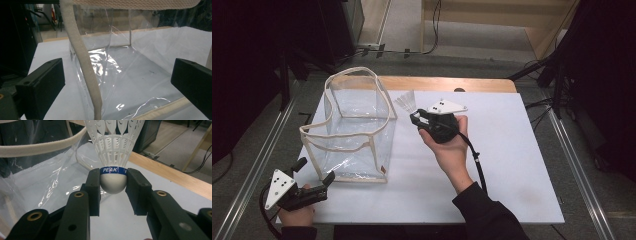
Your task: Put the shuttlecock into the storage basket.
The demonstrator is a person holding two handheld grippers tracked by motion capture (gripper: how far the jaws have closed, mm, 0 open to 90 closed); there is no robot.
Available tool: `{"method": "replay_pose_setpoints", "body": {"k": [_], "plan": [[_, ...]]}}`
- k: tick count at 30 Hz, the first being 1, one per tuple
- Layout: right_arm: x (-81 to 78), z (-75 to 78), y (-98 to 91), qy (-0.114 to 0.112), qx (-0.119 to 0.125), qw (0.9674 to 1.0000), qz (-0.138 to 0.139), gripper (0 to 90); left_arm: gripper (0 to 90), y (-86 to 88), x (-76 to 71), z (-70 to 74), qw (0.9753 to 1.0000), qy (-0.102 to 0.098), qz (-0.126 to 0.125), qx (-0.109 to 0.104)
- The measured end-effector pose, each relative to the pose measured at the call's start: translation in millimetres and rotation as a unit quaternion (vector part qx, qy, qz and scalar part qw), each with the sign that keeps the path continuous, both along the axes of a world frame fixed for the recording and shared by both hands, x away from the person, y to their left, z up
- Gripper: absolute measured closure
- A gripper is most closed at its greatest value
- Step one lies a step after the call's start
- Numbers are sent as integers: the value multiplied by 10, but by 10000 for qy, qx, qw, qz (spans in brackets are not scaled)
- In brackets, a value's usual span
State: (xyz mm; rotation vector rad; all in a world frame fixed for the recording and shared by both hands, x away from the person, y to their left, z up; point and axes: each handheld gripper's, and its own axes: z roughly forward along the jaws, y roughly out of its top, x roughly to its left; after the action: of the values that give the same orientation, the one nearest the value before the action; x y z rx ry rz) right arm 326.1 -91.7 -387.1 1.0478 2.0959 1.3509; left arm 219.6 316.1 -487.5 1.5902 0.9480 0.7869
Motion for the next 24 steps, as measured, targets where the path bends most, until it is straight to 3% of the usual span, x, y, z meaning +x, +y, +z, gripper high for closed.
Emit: {"method": "replay_pose_setpoints", "body": {"k": [24], "plan": [[-61, 159, 69, -230, 89, 9997, 78, 629, 0, -1, 1, 0, 10000, -3, 2, 12]]}}
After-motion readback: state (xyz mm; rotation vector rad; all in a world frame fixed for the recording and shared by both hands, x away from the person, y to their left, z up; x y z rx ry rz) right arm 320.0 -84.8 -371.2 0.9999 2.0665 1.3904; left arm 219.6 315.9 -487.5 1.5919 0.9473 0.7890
